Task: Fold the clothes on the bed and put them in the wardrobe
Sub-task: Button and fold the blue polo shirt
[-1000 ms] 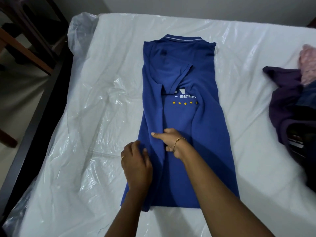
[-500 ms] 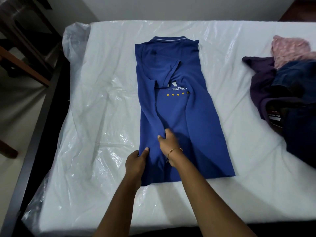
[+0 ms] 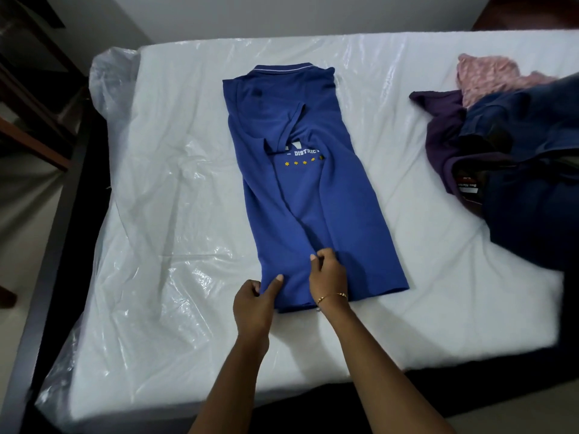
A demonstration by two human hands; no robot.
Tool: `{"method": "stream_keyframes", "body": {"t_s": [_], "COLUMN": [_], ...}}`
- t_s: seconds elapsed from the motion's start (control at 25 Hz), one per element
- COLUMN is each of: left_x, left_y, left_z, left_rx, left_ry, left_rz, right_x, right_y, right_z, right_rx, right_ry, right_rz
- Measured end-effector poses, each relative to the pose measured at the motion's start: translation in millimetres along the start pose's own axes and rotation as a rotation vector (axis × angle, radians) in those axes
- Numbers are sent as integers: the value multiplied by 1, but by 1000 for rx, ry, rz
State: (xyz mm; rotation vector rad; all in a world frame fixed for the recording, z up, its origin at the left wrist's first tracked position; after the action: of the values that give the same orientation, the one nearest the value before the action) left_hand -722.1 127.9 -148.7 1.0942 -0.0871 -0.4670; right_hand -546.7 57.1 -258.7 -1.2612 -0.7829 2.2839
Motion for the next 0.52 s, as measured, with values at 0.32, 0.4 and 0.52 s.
{"method": "stream_keyframes", "body": {"t_s": [0.32, 0.4, 0.52], "left_x": [1, 2, 3], "left_y": [-24, -29, -28], "left_z": [5, 1, -3], "left_rx": [103, 229, 312], "left_ry": [-312, -298, -131], "left_rz": [-248, -429, -509], "right_x": [-8, -6, 1], "right_y": [18, 19, 11], "right_z": [5, 5, 9], "right_rx": [-40, -1, 144], "right_ry": [6, -133, -433], "right_rz": [182, 144, -360]}}
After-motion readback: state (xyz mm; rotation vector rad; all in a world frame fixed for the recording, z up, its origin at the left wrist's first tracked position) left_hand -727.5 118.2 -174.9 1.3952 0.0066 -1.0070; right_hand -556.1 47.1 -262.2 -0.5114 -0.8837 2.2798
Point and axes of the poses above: each hand's wrist, its own z-axis away from the middle knuckle, its own x-axis out of the palm, y = z × x, the point moved 5 cm from there along -z, towards the middle knuckle, and after that the axes turned 7 degrees about x, right-handed, at the moved point
